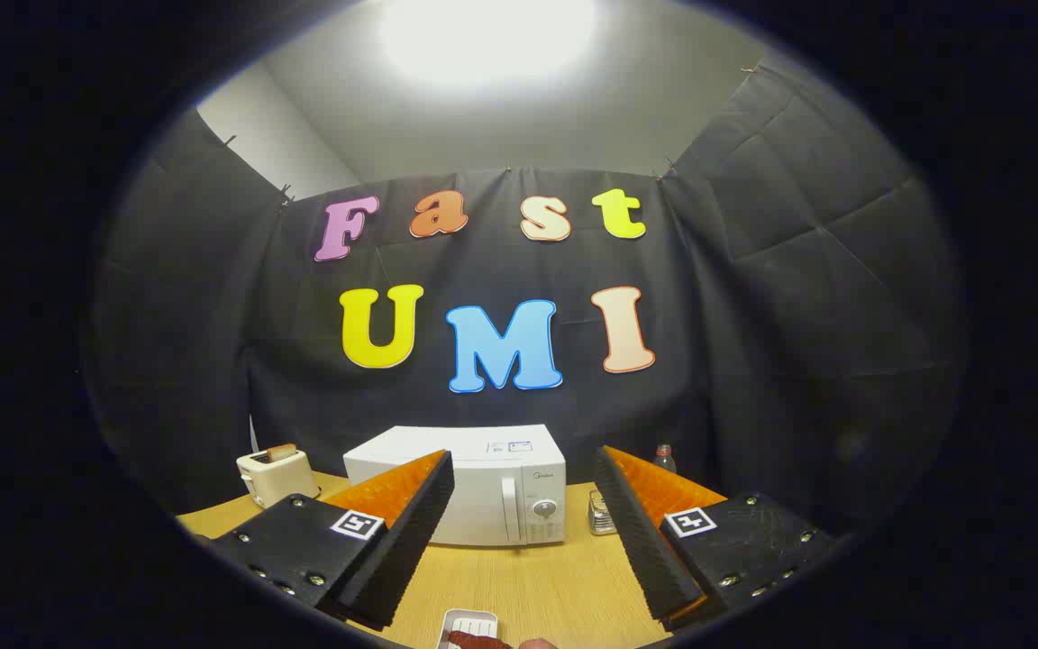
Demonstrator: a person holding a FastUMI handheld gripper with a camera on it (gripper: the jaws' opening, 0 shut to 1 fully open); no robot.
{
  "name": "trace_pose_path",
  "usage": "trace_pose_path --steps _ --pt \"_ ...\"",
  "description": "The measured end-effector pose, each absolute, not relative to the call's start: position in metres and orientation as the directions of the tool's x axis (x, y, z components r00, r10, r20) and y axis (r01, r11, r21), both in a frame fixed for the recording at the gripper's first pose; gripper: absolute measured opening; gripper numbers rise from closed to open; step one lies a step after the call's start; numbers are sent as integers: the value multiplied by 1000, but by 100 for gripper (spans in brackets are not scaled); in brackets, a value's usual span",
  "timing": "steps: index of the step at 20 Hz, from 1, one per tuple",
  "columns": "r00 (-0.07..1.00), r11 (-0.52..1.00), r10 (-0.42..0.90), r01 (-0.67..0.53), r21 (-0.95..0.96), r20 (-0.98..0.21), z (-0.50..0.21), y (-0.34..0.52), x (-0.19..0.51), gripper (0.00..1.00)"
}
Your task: Open the microwave, put the food inside, and close the microwave door.
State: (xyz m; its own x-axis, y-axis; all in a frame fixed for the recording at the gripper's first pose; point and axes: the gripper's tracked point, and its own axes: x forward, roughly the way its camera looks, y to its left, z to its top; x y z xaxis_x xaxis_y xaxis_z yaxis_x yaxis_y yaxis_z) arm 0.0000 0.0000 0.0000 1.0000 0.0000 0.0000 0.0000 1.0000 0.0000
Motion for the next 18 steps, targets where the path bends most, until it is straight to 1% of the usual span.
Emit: trace_pose_path --steps 7,18 --pt "1000 1000 0 0 -5 -28 -14 -3 -7 98" --pt "1000 999 -10 9 -38 -13 -17 -7 -9 98"
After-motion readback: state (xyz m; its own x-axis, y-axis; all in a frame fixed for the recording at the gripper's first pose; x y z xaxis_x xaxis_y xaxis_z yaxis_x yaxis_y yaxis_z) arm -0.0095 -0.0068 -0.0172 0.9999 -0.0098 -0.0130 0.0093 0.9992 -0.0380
